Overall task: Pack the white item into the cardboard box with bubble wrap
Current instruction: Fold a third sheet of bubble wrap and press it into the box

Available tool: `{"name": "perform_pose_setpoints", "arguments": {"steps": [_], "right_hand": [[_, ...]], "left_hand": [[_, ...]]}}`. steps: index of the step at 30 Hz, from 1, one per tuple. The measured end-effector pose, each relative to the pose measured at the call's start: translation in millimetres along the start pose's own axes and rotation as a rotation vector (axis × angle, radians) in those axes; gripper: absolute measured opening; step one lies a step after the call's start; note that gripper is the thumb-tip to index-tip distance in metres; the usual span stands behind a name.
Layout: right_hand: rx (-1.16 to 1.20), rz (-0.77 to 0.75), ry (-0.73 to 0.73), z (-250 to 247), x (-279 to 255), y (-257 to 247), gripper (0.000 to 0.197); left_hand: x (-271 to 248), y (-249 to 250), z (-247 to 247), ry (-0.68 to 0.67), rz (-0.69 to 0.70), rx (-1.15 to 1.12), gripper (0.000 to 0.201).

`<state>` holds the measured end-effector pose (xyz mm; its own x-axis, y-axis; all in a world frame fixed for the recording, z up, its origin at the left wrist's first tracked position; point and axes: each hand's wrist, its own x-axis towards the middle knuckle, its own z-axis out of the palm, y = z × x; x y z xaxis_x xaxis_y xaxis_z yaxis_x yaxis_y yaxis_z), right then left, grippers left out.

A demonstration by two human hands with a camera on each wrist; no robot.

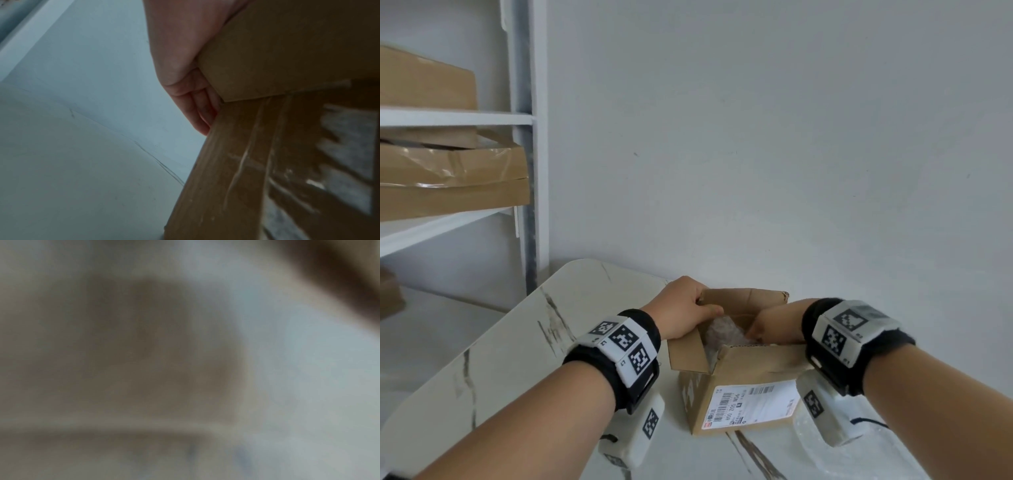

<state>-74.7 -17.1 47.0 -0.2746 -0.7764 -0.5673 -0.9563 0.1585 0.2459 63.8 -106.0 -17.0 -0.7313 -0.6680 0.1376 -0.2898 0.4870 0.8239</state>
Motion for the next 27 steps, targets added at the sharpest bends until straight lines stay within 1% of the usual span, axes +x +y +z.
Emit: {"name": "perform_pose_setpoints", "arguments": {"steps": [3,5,7,9,10,12,13,16,19,22,27], "right_hand": [[-0.074,0.009,0.069,5.3,-9.3,-6.7,0.039],[-0.059,0.041,0.095,4.3,-18.9,-7.0,0.036],[0.021,0.034,0.157,-2.1,-33.7,-8.1,0.033],[0.188,-0.004,0.225,-7.8,-49.1,-5.6,0.029],[0.247,-0.027,0.229,-10.5,-54.5,-4.4,0.03],[0.301,-0.068,0.184,-10.4,-59.6,-4.3,0.034],[0.313,-0.07,0.165,-8.7,-59.2,-5.7,0.036],[0.229,-0.094,0.12,-5.1,-52.8,-14.5,0.036],[0.059,-0.087,0.064,-4.3,-46.6,-21.8,0.04],[-0.009,-0.094,0.03,-4.6,-40.5,-23.8,0.041],[-0.16,-0.103,-0.02,-9.7,-40.5,-30.0,0.046]], "left_hand": [[-4.7,6.5,-2.2,-0.022,-0.006,0.059,0.031],[-8.1,11.4,-3.1,-0.044,-0.004,0.096,0.029],[-11.4,14.9,-6.1,-0.082,-0.005,0.124,0.027],[-14.1,18.9,-10.1,-0.143,-0.007,0.151,0.027],[-15.3,20.5,-11.3,-0.161,-0.013,0.157,0.023],[-17.8,23.6,-10.4,-0.161,-0.023,0.139,0.012],[-18.5,24.6,-9.1,-0.152,-0.021,0.129,0.011],[-17.8,22.2,-5.4,-0.138,-0.014,0.126,0.015],[-14.8,18.4,-7.4,-0.156,-0.001,0.123,0.024],[-11.6,16.2,-7.5,-0.164,0.014,0.111,0.018],[-9.2,12.5,-6.6,-0.149,0.03,0.105,0.016]]}}
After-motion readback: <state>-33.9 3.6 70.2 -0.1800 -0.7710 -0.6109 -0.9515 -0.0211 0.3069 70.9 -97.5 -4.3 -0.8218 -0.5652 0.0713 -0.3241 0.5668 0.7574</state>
